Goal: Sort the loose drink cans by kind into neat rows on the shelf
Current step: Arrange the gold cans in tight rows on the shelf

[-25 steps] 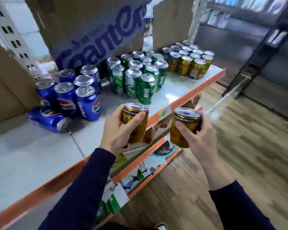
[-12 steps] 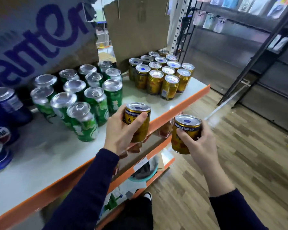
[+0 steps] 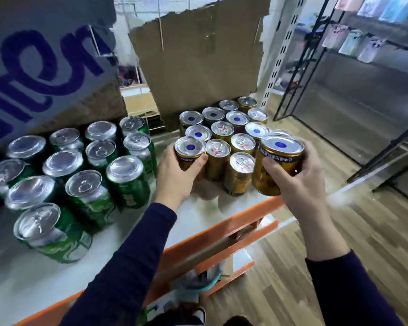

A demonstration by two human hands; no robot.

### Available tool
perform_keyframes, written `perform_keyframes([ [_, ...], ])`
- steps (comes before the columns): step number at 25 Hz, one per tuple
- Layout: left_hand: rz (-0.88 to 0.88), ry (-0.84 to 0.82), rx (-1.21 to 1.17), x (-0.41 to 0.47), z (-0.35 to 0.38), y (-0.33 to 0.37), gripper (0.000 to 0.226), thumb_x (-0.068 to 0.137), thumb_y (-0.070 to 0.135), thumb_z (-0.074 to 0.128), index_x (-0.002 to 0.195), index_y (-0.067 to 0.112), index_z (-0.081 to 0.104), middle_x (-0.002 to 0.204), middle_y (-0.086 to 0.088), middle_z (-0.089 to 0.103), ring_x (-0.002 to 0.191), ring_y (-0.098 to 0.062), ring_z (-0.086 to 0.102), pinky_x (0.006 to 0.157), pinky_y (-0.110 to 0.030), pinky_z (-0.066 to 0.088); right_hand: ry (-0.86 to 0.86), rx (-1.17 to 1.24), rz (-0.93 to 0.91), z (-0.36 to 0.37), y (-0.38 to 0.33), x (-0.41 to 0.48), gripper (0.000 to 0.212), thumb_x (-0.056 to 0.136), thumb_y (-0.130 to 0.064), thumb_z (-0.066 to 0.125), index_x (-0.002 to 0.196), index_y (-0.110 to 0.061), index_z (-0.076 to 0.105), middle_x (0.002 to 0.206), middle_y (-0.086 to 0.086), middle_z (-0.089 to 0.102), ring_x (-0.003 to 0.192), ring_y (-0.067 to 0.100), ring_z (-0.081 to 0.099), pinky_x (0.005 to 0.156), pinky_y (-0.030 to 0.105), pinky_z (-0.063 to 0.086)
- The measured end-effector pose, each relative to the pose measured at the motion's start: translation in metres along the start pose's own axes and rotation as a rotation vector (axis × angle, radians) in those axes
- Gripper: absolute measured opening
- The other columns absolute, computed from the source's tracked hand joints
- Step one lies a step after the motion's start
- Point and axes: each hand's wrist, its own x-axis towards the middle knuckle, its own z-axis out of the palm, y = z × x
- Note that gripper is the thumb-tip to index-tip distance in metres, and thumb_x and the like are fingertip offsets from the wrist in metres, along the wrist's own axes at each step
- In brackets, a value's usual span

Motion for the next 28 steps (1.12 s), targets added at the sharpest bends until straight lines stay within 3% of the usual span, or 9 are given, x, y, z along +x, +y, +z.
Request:
perform_keyframes([
  [3,-0.054,0.005,0.074,-0.002,0.013,-0.008,0.053,0.075,0.051,0.073,0.116,0.024,0.053,0.112,0.009,0.059,0.105,-0.013,0.056,0.088,-0.030,0.044,-0.076,0.039,-0.116,-0.002,0.010,0.042,0.050,0.067,-0.045,0.070,0.109,-0.022,0.056,0.097,-0.022,0.064,0.092,-0.008,0.059,0.080,0.009,0.042],
  [6,-0.089,0.094,0.140,-0.011,0.021,-0.006,0.054,0.068,0.055,0.074,0.112,0.030,0.055,0.104,0.012,0.064,0.097,-0.011,0.061,0.085,-0.034,0.050,-0.207,0.116,-0.173,0.001,0.015,0.079,0.042,0.068,-0.041,0.070,0.105,-0.029,0.055,0.093,-0.031,0.064,0.090,-0.011,0.059,0.077,0.005,0.040],
  [9,-0.130,0.174,0.157,-0.022,0.027,0.001,0.056,0.065,0.059,0.074,0.109,0.035,0.049,0.097,0.020,0.062,0.092,-0.004,0.060,0.076,-0.018,0.046,-0.376,0.257,-0.181,0.008,0.019,0.100,0.043,0.067,-0.038,0.071,0.105,-0.030,0.053,0.095,-0.019,0.065,0.091,0.000,0.062,0.081,0.017,0.045],
  [11,-0.152,0.199,0.190,-0.029,0.033,0.003,0.054,0.069,0.062,0.071,0.110,0.038,0.045,0.099,0.021,0.060,0.092,-0.003,0.058,0.071,-0.009,0.040,-0.520,0.341,-0.195,0.012,0.021,0.107,0.047,0.066,-0.034,0.072,0.107,-0.027,0.051,0.095,-0.018,0.064,0.090,0.001,0.061,0.079,0.017,0.045],
  [16,-0.136,0.194,0.277,-0.060,0.036,0.001,0.061,0.086,0.062,0.052,0.129,0.019,0.050,0.123,0.001,0.063,0.112,-0.016,0.059,0.091,-0.038,0.049,-0.869,0.272,-0.332,0.025,0.020,0.095,0.059,0.062,-0.035,0.079,0.112,-0.026,0.049,0.099,-0.021,0.060,0.092,-0.001,0.059,0.079,0.013,0.043],
  [19,-0.259,0.318,0.615,-0.088,0.032,-0.011,0.045,0.097,0.040,0.048,0.130,0.010,0.053,0.126,-0.012,0.061,0.114,-0.031,0.056,0.093,-0.042,0.045,-0.868,0.122,-0.563,0.032,0.015,0.083,0.064,0.064,-0.035,0.080,0.118,-0.015,0.054,0.111,-0.007,0.059,0.101,0.003,0.052,0.085,0.010,0.038],
  [21,-0.327,0.359,0.756,-0.103,0.030,-0.014,0.041,0.099,0.034,0.045,0.128,0.006,0.055,0.125,-0.015,0.060,0.116,-0.034,0.053,0.098,-0.043,0.041,-0.884,0.129,-0.575,0.033,0.015,0.080,0.065,0.064,-0.036,0.081,0.119,-0.012,0.054,0.112,-0.002,0.059,0.103,0.006,0.051,0.087,0.013,0.039],
  [25,-0.328,0.410,0.900,-0.113,0.034,-0.013,0.056,0.094,0.045,0.029,0.120,0.008,0.062,0.117,-0.012,0.064,0.111,-0.033,0.056,0.093,-0.045,0.043,-0.961,-0.028,-0.636,0.035,0.027,0.075,0.067,0.064,-0.042,0.081,0.118,-0.014,0.054,0.113,-0.002,0.057,0.107,0.014,0.051,0.088,0.023,0.041],
  [28,-0.346,0.409,0.940,-0.113,0.035,-0.011,0.055,0.095,0.050,0.029,0.121,0.013,0.061,0.118,-0.008,0.063,0.112,-0.030,0.055,0.090,-0.043,0.042,-0.886,-0.217,-0.713,0.037,0.044,0.063,0.064,0.064,-0.043,0.081,0.113,-0.010,0.057,0.111,0.005,0.058,0.107,0.024,0.050,0.090,0.030,0.039],
])
